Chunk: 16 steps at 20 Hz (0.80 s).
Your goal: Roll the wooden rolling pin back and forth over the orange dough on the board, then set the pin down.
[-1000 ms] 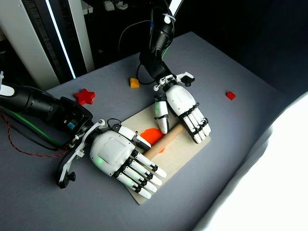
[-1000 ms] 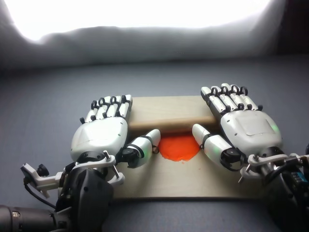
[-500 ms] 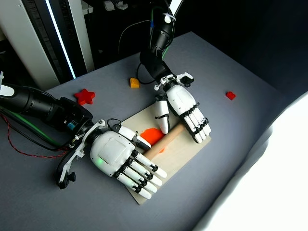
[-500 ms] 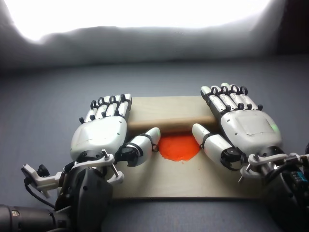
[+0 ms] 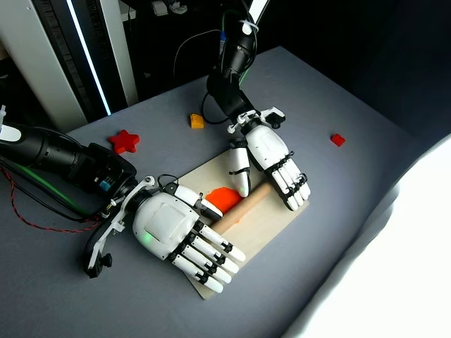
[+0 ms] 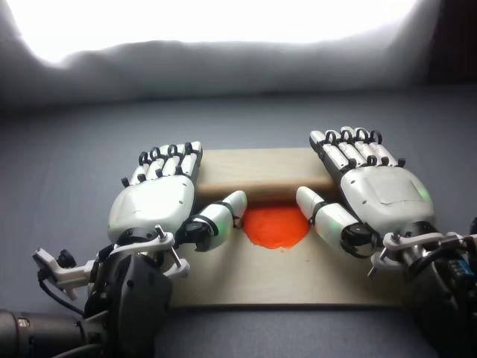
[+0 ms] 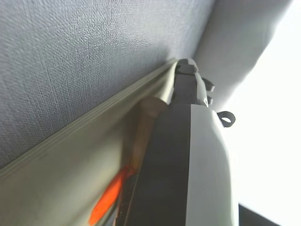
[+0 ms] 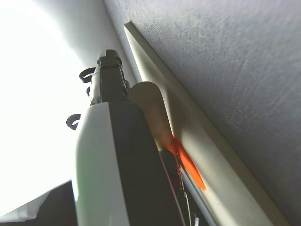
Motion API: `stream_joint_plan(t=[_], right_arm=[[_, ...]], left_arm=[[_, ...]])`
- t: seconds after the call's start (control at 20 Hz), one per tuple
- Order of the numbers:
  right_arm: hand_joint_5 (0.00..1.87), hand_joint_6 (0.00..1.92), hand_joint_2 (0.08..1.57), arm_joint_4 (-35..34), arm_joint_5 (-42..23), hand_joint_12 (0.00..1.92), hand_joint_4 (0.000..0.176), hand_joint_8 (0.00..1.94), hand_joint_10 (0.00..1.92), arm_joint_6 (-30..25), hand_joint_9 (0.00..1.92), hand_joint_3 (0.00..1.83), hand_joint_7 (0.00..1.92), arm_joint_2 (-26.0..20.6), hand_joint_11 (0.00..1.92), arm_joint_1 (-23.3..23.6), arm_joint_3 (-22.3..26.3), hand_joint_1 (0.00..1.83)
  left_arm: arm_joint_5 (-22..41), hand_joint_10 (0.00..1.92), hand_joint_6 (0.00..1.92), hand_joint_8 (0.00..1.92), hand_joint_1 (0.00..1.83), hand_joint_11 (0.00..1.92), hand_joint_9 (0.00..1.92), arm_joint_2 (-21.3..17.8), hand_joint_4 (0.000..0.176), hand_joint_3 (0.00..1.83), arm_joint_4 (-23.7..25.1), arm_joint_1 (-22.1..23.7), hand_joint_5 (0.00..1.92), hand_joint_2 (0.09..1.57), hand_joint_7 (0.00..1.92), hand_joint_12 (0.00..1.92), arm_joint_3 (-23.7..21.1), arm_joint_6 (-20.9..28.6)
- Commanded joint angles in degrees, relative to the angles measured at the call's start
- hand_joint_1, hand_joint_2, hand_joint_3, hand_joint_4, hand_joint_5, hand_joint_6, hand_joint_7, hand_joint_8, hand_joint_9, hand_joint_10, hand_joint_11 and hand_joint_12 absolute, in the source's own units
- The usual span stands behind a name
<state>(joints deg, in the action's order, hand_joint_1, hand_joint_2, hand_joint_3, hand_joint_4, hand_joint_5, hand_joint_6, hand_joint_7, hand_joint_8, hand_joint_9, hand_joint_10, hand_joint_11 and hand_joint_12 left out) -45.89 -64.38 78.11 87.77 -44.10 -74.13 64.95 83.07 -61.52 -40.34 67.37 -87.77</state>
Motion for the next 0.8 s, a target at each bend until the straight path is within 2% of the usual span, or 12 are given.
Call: stream_joint_plan(t=[0.0,0.75], right_arm=[[0.08,0.01,1.49,0.8,-4.5,0.00,0.000,0.00,0.00,0.1,0.01,0.00,0.05,-0.3,0.00,0.4,-0.6,0.00],[0.06,0.00,1.50,-0.1,-2.6,0.00,0.000,0.00,0.00,-1.0,0.00,0.00,0.03,-0.4,0.00,0.9,-2.7,0.00]], left_arm=[[4.2,0.00,0.00,0.00,0.00,0.00,0.00,-0.1,0.000,0.00,1.6,0.2,0.00,1.38,0.00,0.00,0.7,-0.4],[2.6,0.00,0.00,0.00,0.00,0.00,0.00,1.2,0.000,0.00,1.7,0.6,0.00,1.38,0.00,0.00,3.2,-1.5]])
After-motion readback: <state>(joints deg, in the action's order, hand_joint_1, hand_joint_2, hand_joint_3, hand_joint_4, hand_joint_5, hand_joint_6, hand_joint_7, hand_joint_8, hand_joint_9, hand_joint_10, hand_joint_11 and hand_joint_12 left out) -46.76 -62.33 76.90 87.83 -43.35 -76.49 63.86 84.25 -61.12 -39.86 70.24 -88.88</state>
